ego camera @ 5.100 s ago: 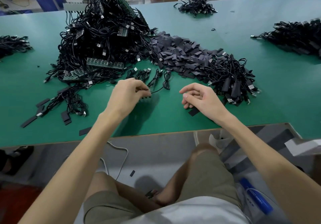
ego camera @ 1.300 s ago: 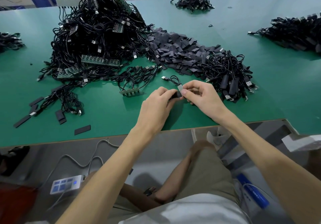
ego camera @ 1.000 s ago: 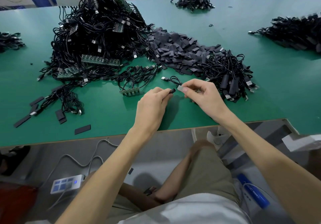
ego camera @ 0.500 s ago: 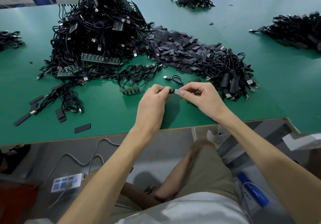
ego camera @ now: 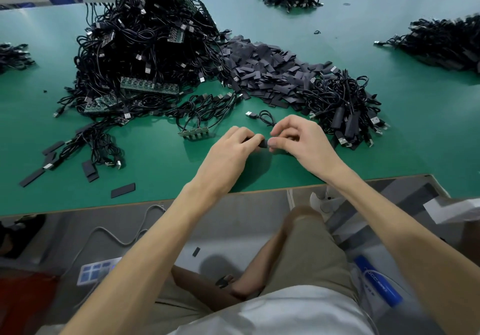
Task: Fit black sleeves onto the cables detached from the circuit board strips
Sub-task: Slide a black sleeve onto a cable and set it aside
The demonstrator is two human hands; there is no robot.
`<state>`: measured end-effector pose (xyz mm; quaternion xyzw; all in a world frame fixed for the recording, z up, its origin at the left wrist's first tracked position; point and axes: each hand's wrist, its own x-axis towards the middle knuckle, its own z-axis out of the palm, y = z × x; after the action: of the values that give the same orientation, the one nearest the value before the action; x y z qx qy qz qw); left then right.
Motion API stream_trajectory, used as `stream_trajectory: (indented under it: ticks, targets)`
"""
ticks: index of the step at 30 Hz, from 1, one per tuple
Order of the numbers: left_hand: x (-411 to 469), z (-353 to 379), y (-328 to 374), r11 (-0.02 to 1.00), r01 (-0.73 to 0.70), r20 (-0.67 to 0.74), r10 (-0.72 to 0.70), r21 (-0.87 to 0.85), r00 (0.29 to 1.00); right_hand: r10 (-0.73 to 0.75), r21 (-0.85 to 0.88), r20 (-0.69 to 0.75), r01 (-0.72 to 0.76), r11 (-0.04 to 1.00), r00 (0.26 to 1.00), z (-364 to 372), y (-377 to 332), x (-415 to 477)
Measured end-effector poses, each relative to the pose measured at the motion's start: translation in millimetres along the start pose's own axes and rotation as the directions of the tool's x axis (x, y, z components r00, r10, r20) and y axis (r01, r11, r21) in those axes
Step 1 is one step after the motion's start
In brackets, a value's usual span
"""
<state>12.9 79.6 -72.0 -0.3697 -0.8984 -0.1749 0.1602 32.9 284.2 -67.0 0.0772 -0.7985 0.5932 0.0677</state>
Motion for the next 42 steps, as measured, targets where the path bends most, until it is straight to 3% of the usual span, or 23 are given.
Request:
stream_trajectory:
  ticks: [4,10,16,23,33,42]
  targets:
    - [2.4,2.7,-0.8,0.997,0.033,-0.046,-0.036,-0.067,0.998,0.005,0.003,0.025,-0.005,1.000,1.000,0.1,1.0,-0.1]
    - [2.5,0.7,2.6,0.996,-0.025,-0.054,0.020,-0.087,0.998,0.018,-0.046,0.020,-0.017,0.999,1.000,0.5,-0.4,-0.3]
    - [1.0,-3.1,4.2,0.992,0.077,-0.098,-0.087,-0.100,0.991,-0.009,-0.159,-0.037,0.003,0.987,0.999,1.1,-1.7,-1.0]
    - [-0.6,-2.8,2.2,0.972,0.148,-0.083,-0.166,-0.185,0.983,0.002,-0.185,0.019,0.002,0.983,1.000,-0.1,-5.6,-1.2]
    - [-2.9,5.3,-2.3,0.998,0.048,-0.037,-0.049,-0.030,0.998,0.018,-0.064,0.002,-0.018,0.998,1.000,0.0,-3.3,-1.0]
    - [1.2,-2.8,-1.2,0.982,0.084,0.004,-0.085,-0.169,0.996,0.029,-0.022,0.051,-0.028,0.999,0.998,-1.7,-2.3,-1.4]
